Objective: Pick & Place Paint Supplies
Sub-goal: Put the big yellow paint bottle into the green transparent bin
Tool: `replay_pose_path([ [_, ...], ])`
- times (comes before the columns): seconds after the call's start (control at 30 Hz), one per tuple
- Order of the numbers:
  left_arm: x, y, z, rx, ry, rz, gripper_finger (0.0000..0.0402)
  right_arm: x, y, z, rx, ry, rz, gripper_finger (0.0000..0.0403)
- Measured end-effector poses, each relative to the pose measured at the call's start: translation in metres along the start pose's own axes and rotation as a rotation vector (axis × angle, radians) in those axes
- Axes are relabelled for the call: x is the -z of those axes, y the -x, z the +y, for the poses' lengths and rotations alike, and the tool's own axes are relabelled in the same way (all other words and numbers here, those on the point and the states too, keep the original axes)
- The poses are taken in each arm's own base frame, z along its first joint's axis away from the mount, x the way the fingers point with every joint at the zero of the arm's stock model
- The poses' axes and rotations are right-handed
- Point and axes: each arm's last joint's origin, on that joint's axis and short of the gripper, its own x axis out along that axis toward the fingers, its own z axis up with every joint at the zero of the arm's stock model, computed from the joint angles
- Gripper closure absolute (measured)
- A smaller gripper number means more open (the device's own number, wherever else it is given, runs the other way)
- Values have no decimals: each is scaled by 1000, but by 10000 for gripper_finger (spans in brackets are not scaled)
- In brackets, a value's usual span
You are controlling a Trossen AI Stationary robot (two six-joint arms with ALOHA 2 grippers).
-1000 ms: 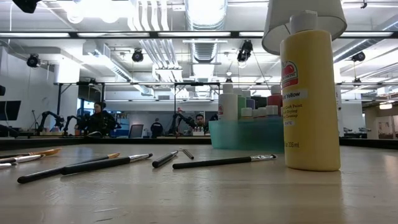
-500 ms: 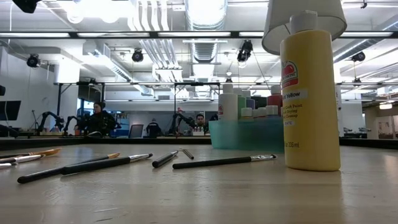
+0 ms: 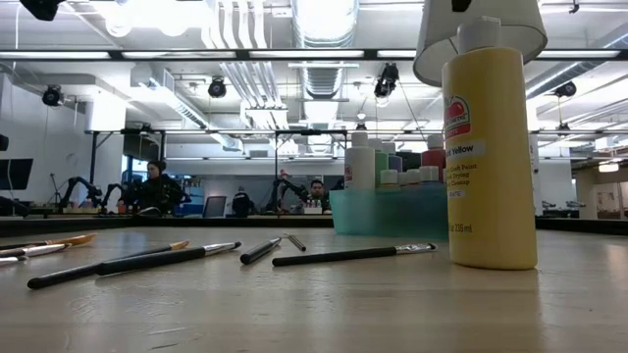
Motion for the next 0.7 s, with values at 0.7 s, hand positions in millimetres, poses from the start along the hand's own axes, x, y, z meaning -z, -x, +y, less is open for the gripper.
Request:
replay_pose_path([
  [0.7,0,0,0,0,0,0,158,-6,-45,5,82,34,131,166],
])
